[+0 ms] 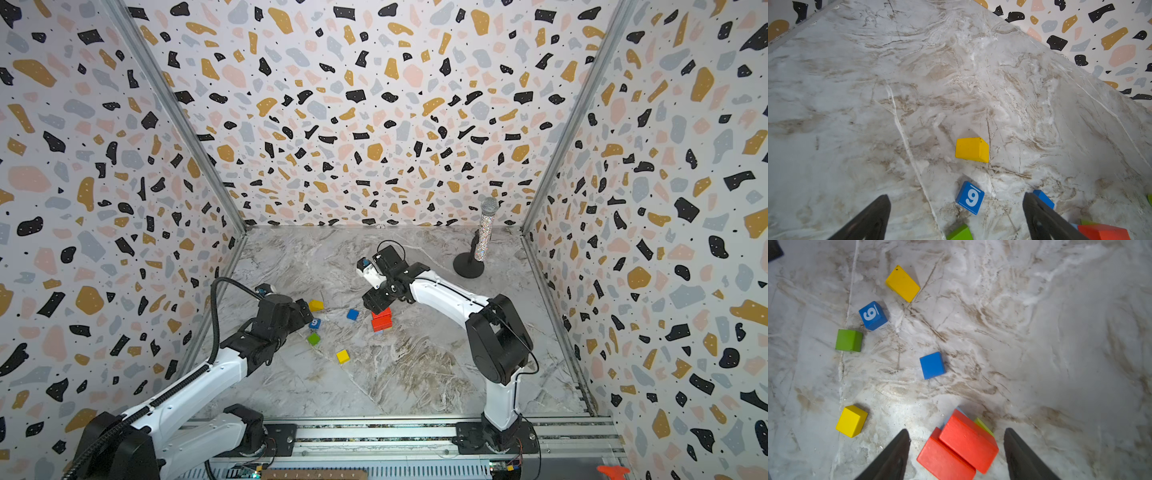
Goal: Build the wood block tower
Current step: 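Move the right gripper over the plain blue cube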
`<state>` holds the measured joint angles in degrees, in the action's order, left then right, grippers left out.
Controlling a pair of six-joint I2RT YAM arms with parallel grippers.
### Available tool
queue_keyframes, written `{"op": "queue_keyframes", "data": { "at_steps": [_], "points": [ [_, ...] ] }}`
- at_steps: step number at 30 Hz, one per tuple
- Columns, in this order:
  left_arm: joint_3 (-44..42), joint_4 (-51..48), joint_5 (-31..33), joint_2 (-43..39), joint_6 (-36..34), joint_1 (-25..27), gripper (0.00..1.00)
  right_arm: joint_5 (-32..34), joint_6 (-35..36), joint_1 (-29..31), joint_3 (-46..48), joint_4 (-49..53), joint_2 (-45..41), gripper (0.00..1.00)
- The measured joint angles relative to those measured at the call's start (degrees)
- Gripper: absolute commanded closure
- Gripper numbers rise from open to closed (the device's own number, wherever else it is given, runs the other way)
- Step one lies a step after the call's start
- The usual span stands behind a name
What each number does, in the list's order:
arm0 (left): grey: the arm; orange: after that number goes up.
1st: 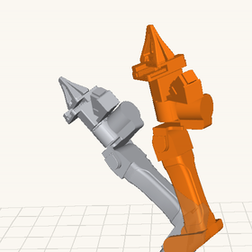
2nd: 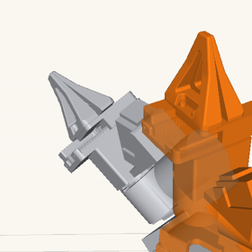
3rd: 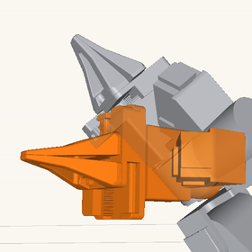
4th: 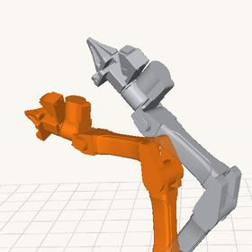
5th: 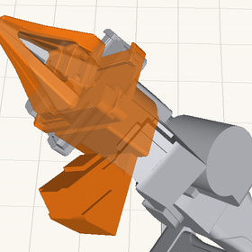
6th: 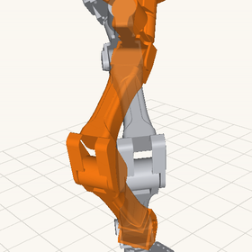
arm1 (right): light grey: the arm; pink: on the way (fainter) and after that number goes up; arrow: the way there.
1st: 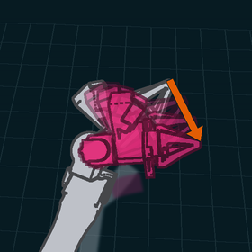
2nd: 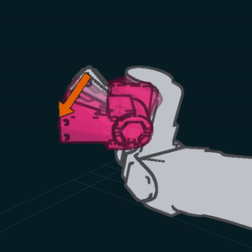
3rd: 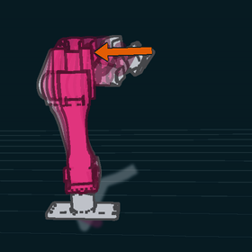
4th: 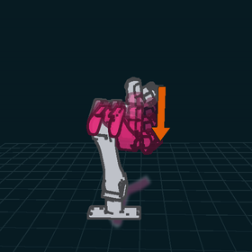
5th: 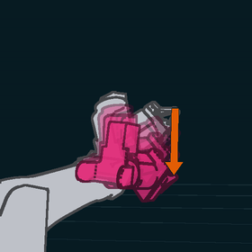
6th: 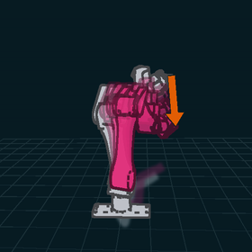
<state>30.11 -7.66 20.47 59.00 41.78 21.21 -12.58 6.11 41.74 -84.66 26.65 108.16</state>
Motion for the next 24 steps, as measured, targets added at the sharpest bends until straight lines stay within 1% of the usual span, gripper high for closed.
{"op": "queue_keyframes", "data": {
  "at_steps": [2, 5, 11, 24],
  "points": [
    [-1.42, 1.09, 0.00, -0.52, 0.22, 0.00, 0.00, -0.72, 1.07, 0.72, -1.90, 0.35, 2.21, 0.34],
    [-3.39, 2.34, -0.04, -0.15, 0.46, -0.15, 0.00, -1.42, 1.86, 0.87, -4.74, 0.85, 5.46, 0.35],
    [-4.94, 4.00, -0.44, 1.88, 0.46, -0.61, 0.00, -1.14, 2.38, 1.05, -6.49, 1.38, 9.38, 0.35],
    [-5.53, 7.39, -0.48, 1.88, 0.22, -1.92, 0.00, -0.46, 3.45, 3.85, -11.98, 2.25, 15.47, 0.37]
  ]
}}
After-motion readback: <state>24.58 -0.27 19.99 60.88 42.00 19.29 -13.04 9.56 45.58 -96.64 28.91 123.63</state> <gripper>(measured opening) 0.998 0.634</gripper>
